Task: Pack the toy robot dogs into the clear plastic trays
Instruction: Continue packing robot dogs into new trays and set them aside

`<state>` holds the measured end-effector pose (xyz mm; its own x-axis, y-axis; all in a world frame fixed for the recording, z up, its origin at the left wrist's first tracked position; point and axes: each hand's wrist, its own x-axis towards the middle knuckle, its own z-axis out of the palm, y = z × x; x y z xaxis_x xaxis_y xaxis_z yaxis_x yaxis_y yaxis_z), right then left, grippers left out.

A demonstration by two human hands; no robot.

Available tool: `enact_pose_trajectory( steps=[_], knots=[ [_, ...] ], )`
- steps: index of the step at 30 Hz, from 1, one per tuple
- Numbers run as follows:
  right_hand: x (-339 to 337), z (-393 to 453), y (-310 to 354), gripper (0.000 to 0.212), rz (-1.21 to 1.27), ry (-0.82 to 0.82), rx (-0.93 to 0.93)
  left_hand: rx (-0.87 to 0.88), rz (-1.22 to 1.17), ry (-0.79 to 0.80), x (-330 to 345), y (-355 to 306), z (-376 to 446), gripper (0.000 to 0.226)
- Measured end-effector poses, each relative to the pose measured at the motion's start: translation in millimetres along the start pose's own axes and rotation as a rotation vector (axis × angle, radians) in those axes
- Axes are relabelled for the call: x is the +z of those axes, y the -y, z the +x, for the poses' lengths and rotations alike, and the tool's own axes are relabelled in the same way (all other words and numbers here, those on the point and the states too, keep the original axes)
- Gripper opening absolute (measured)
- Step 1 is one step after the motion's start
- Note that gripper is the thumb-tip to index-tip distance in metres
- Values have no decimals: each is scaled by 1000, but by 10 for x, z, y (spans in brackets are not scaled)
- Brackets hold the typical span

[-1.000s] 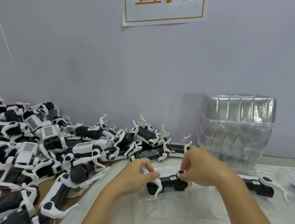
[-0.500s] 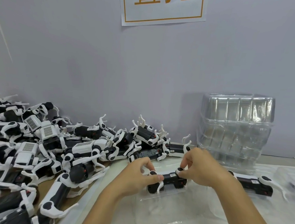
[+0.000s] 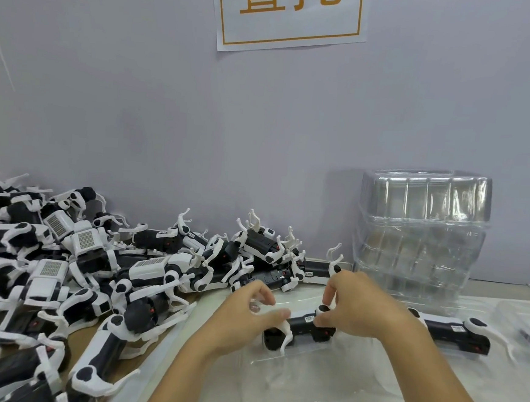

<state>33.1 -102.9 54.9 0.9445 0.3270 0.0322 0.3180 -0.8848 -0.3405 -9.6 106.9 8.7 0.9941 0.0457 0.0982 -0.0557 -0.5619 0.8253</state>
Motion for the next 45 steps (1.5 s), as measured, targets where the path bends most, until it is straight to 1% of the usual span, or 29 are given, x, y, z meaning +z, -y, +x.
enact_pose_trajectory(
  steps=[2,4,5,8,10,11,14,17,22,26,30,33,35,38,40,42,45],
  knots=[
    [11,2,56,38,31,-21,-78,-29,-181,-119,23,20,19,19],
    [64,6,146,33,138,-32,-193,-92,-366,-229,68,52,45,16],
    [107,2,205,31,199,-12,-241,-127,-425,-252,86,71,58,19],
    [269,-24,380,24,310,64,-318,-174,-514,-233,130,149,80,29],
    [356,-9,439,17,302,46,-334,-163,-510,-233,140,178,102,31],
    [387,6,448,17,279,27,-336,-161,-500,-237,145,184,109,30],
    [455,40,449,27,226,-20,-334,-169,-507,-244,160,188,117,29],
    [463,45,450,28,192,-49,-318,-166,-496,-253,161,191,125,25],
    [472,49,466,31,200,-40,-306,-174,-508,-268,162,183,123,23],
    [509,46,505,30,143,-99,-277,-174,-526,-212,160,178,100,18],
    [468,51,461,29,155,-45,-291,-174,-536,-205,146,182,89,20],
    [369,54,381,19,288,10,-298,-174,-554,-205,130,179,90,20],
    [264,75,264,16,338,-15,-257,-177,-572,-208,130,172,97,20],
    [118,81,7,20,268,-74,-171,-180,-580,-214,139,164,96,21],
    [73,66,-111,18,249,-60,-133,-179,-572,-210,141,165,94,22],
    [77,63,-130,13,247,-51,-109,-180,-564,-210,139,169,92,22],
    [116,83,-88,15,226,-89,-72,-168,-543,-218,142,179,87,27]
  ],
)
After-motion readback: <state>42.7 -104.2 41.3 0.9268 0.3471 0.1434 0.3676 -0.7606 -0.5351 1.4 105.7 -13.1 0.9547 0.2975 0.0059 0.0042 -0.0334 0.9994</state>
